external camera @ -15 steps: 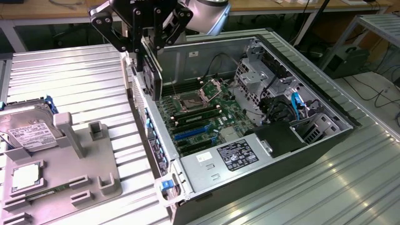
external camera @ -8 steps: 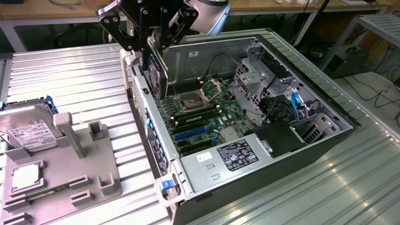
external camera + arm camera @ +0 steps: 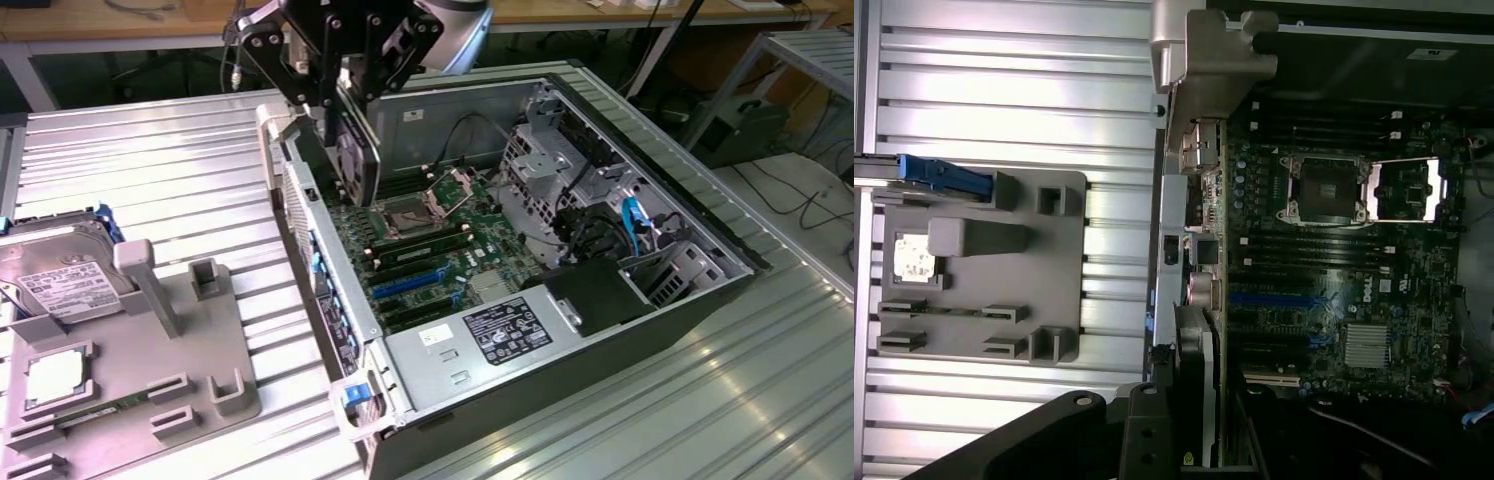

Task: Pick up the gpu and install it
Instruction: 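Pick up the gpu and move the gpu toward the slot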

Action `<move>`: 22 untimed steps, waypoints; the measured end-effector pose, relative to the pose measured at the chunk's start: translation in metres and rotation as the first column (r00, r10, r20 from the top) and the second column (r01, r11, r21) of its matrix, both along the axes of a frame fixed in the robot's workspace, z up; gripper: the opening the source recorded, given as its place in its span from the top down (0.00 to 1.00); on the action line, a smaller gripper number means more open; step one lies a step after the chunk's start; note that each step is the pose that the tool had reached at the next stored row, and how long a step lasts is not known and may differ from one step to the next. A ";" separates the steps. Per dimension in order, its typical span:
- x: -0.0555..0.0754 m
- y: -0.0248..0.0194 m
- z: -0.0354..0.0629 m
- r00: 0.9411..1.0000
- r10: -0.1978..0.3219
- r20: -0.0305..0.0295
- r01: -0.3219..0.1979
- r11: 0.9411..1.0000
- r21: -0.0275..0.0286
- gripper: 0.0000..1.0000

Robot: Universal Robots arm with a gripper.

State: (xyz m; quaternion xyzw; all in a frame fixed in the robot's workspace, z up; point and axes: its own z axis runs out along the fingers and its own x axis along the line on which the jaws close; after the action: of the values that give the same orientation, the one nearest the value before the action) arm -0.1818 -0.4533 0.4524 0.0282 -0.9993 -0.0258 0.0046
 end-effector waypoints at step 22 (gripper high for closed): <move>0.025 0.0013 0.0000 1.000 0.000 0.000 0.000 1.000 0.000 0.72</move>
State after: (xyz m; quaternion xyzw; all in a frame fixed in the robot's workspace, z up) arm -0.1566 -0.4519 0.4524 0.0282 -0.9993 -0.0258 0.0047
